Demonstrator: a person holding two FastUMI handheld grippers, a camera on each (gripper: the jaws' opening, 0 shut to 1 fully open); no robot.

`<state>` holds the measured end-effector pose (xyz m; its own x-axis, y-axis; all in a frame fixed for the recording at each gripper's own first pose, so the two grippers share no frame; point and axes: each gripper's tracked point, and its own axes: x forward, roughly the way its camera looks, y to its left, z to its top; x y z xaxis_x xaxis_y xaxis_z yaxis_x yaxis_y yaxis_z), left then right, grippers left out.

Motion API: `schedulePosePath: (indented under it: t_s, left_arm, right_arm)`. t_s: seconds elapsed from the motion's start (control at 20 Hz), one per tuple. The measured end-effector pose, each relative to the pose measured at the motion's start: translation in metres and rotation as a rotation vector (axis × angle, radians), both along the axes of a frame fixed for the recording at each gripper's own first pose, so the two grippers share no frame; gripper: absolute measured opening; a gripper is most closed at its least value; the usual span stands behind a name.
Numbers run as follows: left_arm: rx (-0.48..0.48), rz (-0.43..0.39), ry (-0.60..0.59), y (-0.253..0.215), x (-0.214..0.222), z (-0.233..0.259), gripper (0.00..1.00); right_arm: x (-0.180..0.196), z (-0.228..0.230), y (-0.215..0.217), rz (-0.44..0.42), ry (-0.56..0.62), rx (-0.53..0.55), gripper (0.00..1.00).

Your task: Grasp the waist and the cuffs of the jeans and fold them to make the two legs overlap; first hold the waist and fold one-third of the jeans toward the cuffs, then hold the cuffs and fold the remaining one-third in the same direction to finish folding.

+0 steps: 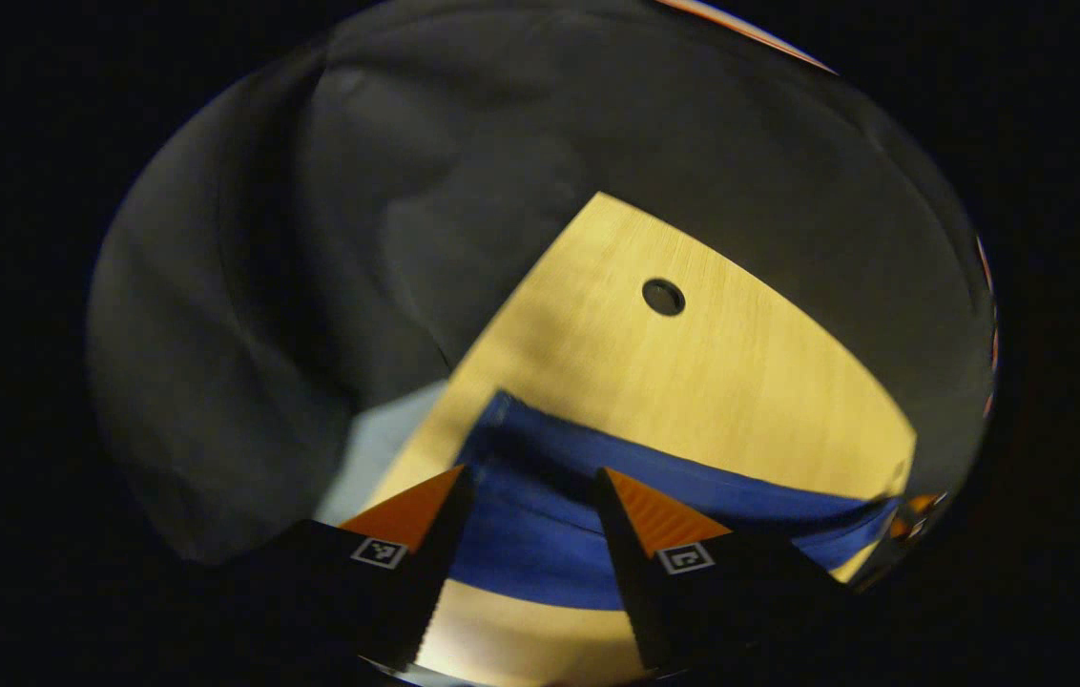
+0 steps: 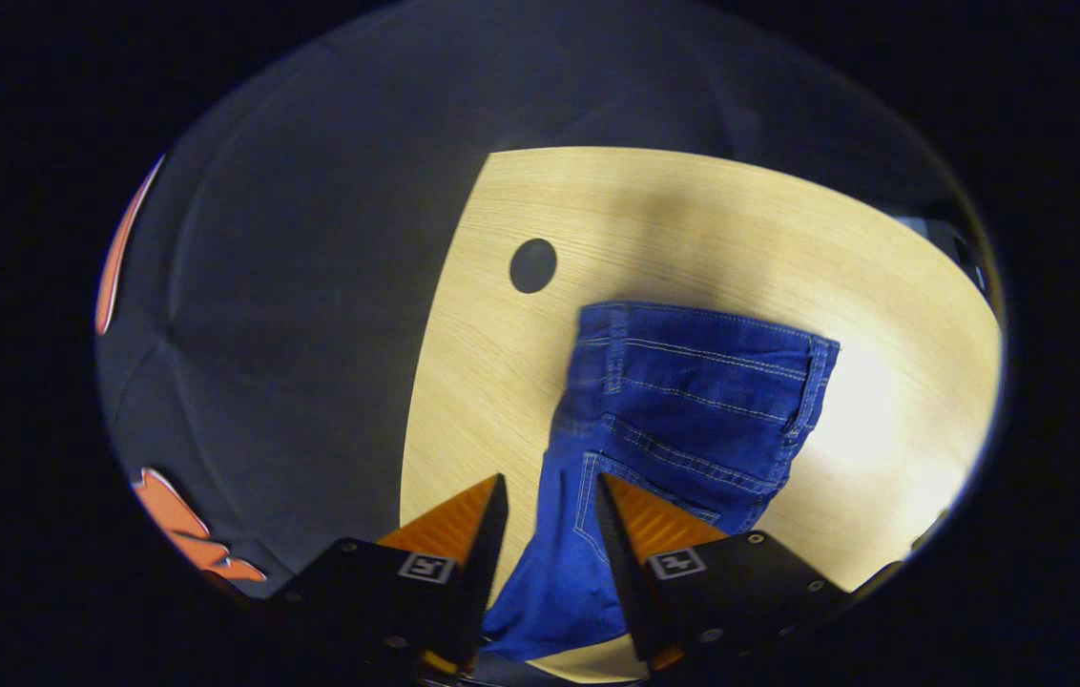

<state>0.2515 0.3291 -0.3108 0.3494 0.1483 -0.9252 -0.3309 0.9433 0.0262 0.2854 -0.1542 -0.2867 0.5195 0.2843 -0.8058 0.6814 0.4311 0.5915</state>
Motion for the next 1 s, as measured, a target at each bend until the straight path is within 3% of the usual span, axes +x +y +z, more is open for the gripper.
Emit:
schedulePosePath:
  t_s: [0.05,0.1,0.35,0.65,1.0]
  left_arm:
    - [0.034,-0.029,-0.048,-0.003,0.013,0.011,0.87]
    - [0.056,-0.041,-0.089,-0.016,0.006,0.021,0.88]
    - [0.105,-0.073,-0.282,-0.026,0.013,0.052,0.97]
    - [0.149,-0.131,-0.458,-0.034,0.007,0.095,0.97]
    - [0.160,-0.133,-0.500,-0.036,-0.010,0.122,0.97]
  right_arm:
    - [-0.007,0.001,-0.006,0.019,-0.016,-0.042,0.64]
    - [-0.017,0.003,-0.010,0.038,-0.011,-0.082,0.77]
    - [-0.066,-0.010,-0.044,0.105,0.004,-0.275,0.95]
    - [-0.093,-0.058,-0.067,0.047,0.075,-0.246,0.97]
    - [-0.064,-0.094,-0.084,-0.042,0.097,-0.222,0.97]
